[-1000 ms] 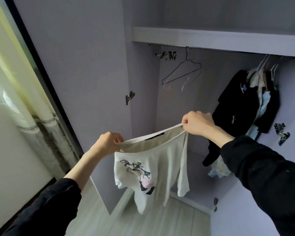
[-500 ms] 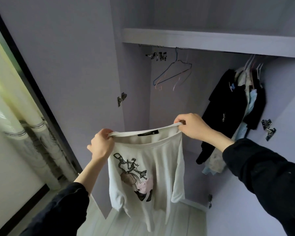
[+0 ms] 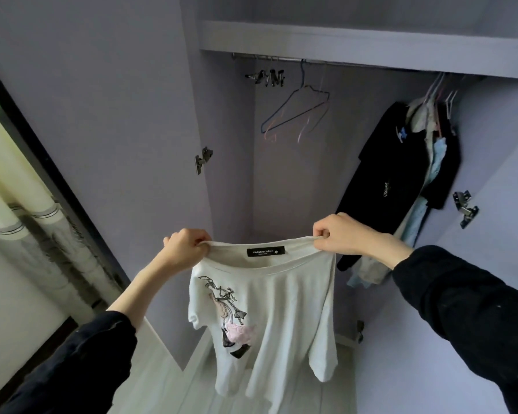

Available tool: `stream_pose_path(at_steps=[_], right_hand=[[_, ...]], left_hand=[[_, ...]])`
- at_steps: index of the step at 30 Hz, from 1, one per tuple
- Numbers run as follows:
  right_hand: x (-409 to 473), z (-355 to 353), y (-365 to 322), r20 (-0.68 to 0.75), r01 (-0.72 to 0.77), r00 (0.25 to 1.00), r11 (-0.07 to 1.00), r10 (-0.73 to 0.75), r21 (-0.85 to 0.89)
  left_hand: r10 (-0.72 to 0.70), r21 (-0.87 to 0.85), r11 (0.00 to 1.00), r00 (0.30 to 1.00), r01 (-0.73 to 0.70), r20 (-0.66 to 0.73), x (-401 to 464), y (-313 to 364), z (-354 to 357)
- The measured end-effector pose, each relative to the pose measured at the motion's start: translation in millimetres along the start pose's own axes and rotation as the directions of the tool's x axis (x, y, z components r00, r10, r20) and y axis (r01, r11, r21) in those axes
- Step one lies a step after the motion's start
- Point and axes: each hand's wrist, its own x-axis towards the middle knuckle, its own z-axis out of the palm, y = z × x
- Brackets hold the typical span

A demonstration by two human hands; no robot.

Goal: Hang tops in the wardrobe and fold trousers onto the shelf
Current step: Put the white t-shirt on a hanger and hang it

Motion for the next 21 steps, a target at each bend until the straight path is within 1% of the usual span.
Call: stream_pose_path(at_steps=[2, 5, 7, 10, 11, 12, 14, 16, 18, 20, 21], right_hand=[[1, 3, 5, -0.005, 0.013, 1.000, 0.999, -0.013, -0.045], [5, -1, 11, -0.069, -0.006, 0.998, 0.997, 0.000, -0.078], [12, -9, 19, -0.125, -0.003, 0.992, 0.983, -0.020, -0.185], [33, -21, 32, -0.177, -0.002, 0.981, 0.916, -0.075, -0.401], [42, -26, 36, -0.182, 0.004, 0.979, 0.896, -0.095, -0.443], [52, -30, 42, -0.184, 0.009, 0.978, 0.893, -0.102, -0.449], [71, -37, 54, -0.171, 0.001, 0.983, 0.946, -0.060, -0.324], [88, -40, 69, -0.144, -0.020, 0.990, 0.995, 0.006, -0.099], [104, -40, 84, -0.111, -0.052, 0.992, 0.993, 0.064, 0.110], [123, -44, 100, -0.059, -0.076, 0.994, 0.969, 0.093, 0.236], [132, -46, 107, -0.026, -0.090, 0.995, 0.960, 0.100, 0.266]], left_hand=[[0.016, -0.021, 1.000, 0.997, -0.014, 0.077, 4, -7, 2], [0.027, -0.034, 0.999, 0.992, -0.023, 0.125, 17, -10, 6], [0.044, 0.005, 0.999, 0.988, -0.045, 0.147, 28, -1, 10], [0.045, 0.067, 0.996, 0.988, -0.055, 0.150, 48, 15, 15], [0.048, 0.078, 0.995, 0.990, -0.059, 0.132, 58, 19, 17], [0.044, 0.090, 0.994, 0.992, -0.055, 0.115, 67, 24, 19], [0.035, 0.136, 0.990, 0.996, -0.046, 0.077, 84, 28, 24], [0.003, 0.154, 0.988, 1.000, -0.008, 0.030, 102, 34, 28], [-0.040, 0.128, 0.991, 0.999, 0.041, -0.009, 120, 40, 32], [-0.084, 0.079, 0.993, 0.996, 0.085, -0.017, 140, 49, 36], [-0.094, 0.043, 0.995, 0.995, 0.095, -0.027, 149, 53, 40]])
